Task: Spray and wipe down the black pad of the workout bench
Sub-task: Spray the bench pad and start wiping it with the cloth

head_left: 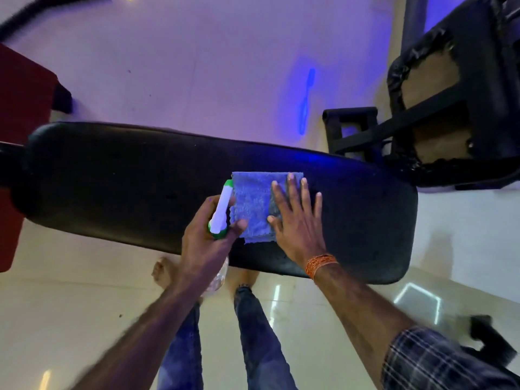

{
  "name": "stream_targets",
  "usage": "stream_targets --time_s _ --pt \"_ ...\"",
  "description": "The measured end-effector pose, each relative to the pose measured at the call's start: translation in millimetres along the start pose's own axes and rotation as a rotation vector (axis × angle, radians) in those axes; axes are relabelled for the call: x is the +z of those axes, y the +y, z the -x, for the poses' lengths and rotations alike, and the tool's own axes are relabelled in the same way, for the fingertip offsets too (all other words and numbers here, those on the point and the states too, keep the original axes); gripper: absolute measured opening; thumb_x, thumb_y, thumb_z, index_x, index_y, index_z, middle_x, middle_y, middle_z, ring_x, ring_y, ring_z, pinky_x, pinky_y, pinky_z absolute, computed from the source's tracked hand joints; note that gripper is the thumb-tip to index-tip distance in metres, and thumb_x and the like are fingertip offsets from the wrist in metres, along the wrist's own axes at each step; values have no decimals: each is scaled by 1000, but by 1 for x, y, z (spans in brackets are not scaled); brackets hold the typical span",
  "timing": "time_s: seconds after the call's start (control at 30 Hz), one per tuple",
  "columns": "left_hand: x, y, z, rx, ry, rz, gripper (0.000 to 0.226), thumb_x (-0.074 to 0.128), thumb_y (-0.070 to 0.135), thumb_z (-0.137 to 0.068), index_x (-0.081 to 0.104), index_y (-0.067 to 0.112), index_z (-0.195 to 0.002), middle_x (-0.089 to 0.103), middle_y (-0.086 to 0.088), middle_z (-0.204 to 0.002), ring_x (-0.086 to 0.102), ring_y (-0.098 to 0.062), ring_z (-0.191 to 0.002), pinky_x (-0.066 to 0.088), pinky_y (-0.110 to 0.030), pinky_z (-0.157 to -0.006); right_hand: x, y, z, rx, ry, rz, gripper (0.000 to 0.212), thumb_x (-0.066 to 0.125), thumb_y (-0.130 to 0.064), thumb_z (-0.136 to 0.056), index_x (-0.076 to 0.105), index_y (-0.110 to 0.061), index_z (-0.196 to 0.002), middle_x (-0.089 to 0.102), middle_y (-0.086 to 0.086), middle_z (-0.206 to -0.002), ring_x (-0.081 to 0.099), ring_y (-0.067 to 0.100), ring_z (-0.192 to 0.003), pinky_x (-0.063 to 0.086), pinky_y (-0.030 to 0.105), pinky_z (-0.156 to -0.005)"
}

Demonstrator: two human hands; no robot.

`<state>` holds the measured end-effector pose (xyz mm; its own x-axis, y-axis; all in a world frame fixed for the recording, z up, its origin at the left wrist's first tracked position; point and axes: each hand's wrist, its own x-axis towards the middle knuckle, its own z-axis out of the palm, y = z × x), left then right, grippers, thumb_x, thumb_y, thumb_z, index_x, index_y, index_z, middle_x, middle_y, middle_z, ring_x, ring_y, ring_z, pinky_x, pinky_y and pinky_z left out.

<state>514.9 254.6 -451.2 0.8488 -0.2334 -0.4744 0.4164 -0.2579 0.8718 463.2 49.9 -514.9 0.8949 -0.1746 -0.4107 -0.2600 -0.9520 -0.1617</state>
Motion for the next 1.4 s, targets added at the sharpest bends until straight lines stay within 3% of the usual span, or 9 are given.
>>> stream_targets --time_s 0.17,0.33,0.43,0.53,0.6,0.7,0.83,1.23,1.4 --pt "-16 -8 6 -52 65 32 42 77 47 -82 66 31 -119 70 16 -111 66 -10 -95 58 -40 -83 2 -37 -7 -82 95 23 77 54 -41 -103 13 -24 -167 0 10 -175 -4 33 -161 0 62 -127" --pt "-68 -24 6 -94 229 -5 31 73 48 -89 66 36 -117 71 16 -110 68 -10 -94 61 -56 -81 -8 -122 -51 -271 -79 -67 79 50 -40 -105 1 -31 -166 -18 1 -173 -13 25 -161 1 60 -127" --pt "-111 -31 4 -97 348 -20 34 73 48 -90 67 40 -122 72 20 -116 71 -11 -101 61 -48 -82 -14 -183 -80 -390 -91 -8 82 50 -42 -104 -3 -29 -166 -22 3 -172 -15 25 -160 -3 62 -127" --pt "-159 -38 1 -129 467 -57 18 73 48 -92 67 35 -102 71 18 -85 67 -17 -72 59 -40 -66 -16 -245 -101 -515 -123 28 86 51 -43 -104 -7 -27 -165 -25 3 -172 -16 27 -160 -1 61 -128" --pt "-184 -44 -3 -139 513 -115 25 69 59 -89 64 35 -96 67 15 -74 64 -19 -63 59 -44 -64 -15 -278 -111 -553 -159 59 92 54 -46 -102 -10 -26 -165 -27 2 -171 -19 28 -159 0 64 -127" --pt "-216 -51 -8 -142 531 -179 37 58 72 -82 62 38 -96 67 16 -73 66 -17 -64 59 -46 -68 -5 -309 -119 -506 -227 90 105 57 -57 -97 -16 -22 -164 -31 2 -170 -25 28 -157 -6 71 -122" --pt "-236 -56 -15 -148 528 -258 35 59 68 -85 60 34 -92 65 10 -68 67 -21 -63 57 -47 -65 7 -325 -116 -407 -242 202 120 64 -61 -91 -23 -17 -162 -34 7 -168 -28 32 -156 -3 76 -118" --pt "-253 -55 -32 -181 468 -229 33 60 67 -88 61 35 -94 70 9 -76 70 -23 -68 58 -44 -69 9 -341 -116 -285 -324 306 129 70 -57 -89 -31 -16 -157 -42 7 -164 -33 32 -154 1 77 -119" --pt "-265 -65 -23 -254 608 -129 35 62 67 -91 65 32 -94 65 8 -73 72 -26 -73 61 -43 -71 8 -341 -116 -272 -332 292 129 72 -55 -89 -31 -18 -157 -42 5 -164 -32 32 -154 -3 76 -119"
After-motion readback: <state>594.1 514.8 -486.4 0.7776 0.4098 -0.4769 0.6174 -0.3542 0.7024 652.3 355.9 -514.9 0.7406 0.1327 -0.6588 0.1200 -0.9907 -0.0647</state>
